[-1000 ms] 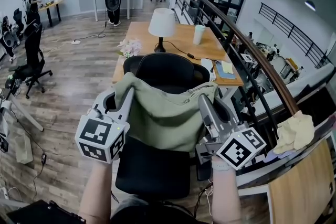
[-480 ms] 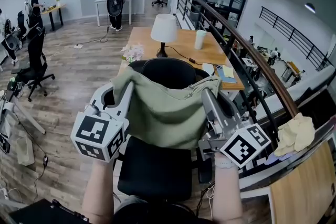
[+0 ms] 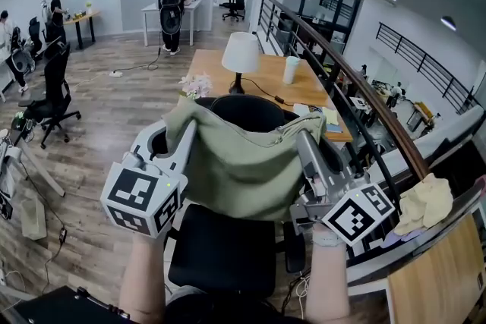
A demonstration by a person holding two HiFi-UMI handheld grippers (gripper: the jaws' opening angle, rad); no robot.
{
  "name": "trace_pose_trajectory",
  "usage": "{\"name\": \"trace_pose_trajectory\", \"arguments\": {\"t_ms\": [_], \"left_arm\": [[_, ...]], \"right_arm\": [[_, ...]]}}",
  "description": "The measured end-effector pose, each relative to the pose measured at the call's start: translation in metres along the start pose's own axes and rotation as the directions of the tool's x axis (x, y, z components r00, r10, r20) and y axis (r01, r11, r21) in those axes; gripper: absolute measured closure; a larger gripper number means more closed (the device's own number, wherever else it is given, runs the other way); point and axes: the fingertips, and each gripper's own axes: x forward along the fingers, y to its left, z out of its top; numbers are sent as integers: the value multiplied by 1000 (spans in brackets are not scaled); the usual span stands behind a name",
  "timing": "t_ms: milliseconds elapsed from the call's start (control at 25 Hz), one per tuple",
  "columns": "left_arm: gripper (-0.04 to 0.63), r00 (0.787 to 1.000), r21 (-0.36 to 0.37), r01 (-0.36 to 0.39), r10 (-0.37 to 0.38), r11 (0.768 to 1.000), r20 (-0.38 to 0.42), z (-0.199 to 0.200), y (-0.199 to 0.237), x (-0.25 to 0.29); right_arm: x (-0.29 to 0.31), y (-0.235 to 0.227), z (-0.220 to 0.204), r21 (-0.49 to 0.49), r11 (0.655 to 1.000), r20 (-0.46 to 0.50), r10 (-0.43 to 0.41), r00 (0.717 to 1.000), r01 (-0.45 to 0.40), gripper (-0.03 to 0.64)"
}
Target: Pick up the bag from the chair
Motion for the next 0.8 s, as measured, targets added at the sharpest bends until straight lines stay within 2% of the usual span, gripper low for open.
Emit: {"name": "trace_pose_trajectory", "arguments": {"t_ms": [800], "left_arm": [[580,999,6,-9,8,1000,49,16,7,-13]], "right_arm": [[8,16,12,-36,999,32,36,999,-35,558]]}}
